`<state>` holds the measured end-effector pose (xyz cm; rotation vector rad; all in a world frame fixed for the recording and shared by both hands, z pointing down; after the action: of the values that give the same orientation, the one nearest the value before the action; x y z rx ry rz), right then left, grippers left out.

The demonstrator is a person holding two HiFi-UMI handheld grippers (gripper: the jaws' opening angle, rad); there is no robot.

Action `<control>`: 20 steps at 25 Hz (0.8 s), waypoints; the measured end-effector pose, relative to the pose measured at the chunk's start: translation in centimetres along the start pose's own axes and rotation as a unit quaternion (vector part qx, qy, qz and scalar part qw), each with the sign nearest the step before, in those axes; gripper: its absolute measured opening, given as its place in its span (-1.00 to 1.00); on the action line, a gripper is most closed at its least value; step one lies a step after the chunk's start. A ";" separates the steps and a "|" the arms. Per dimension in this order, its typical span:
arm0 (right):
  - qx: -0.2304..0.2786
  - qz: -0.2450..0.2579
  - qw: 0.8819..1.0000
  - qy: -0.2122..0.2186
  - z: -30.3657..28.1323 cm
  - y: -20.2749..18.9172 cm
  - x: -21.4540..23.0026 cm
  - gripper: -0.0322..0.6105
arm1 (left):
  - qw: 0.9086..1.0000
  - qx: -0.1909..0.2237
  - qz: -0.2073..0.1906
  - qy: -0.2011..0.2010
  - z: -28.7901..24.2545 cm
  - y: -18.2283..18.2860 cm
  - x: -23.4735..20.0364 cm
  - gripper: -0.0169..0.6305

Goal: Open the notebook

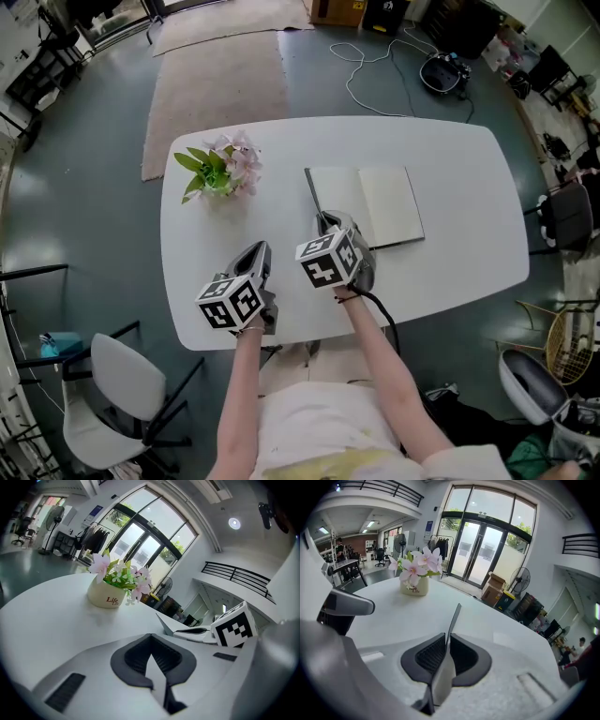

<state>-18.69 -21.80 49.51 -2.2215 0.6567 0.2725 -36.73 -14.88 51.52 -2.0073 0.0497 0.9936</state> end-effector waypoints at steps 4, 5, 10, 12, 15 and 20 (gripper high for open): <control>-0.015 0.013 1.000 0.004 -1.2 -0.5 -1.3 -0.79 | 1.000 0.001 0.006 0.006 0.3 0.0 -0.6 -0.95; -0.019 0.015 1.000 0.005 -1.5 -0.6 -1.6 -0.79 | 1.000 0.002 0.007 0.007 0.4 0.0 -0.8 -0.95; -0.034 0.019 0.999 0.014 -2.7 -0.9 -2.7 -0.79 | 1.000 0.003 0.013 0.012 0.6 0.0 -1.3 -0.95; -0.041 0.016 0.999 0.017 -3.1 -1.0 -3.1 -0.79 | 1.000 0.003 0.015 0.015 0.6 0.0 -1.5 -0.95; -0.047 0.014 0.999 0.023 -3.6 -1.2 -3.5 -0.79 | 1.000 0.003 0.018 0.018 0.7 0.1 -1.7 -0.95; -0.052 -0.004 0.998 0.044 -4.3 -1.6 -3.8 -0.77 | 1.000 0.001 0.018 0.021 0.3 0.0 -1.7 -0.95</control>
<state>-21.07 -22.72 54.85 -2.3471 0.6953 0.2094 -38.05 -15.22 52.56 -2.0316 0.1103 0.9740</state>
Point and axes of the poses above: the fingertips, and each gripper's own axes: z backward along the fingers, x to its right, y out of its top, the point moved 10 cm from there along z, backward along the fingers, and after that the axes turned 12 degrees about -y, right-handed, at the moved point
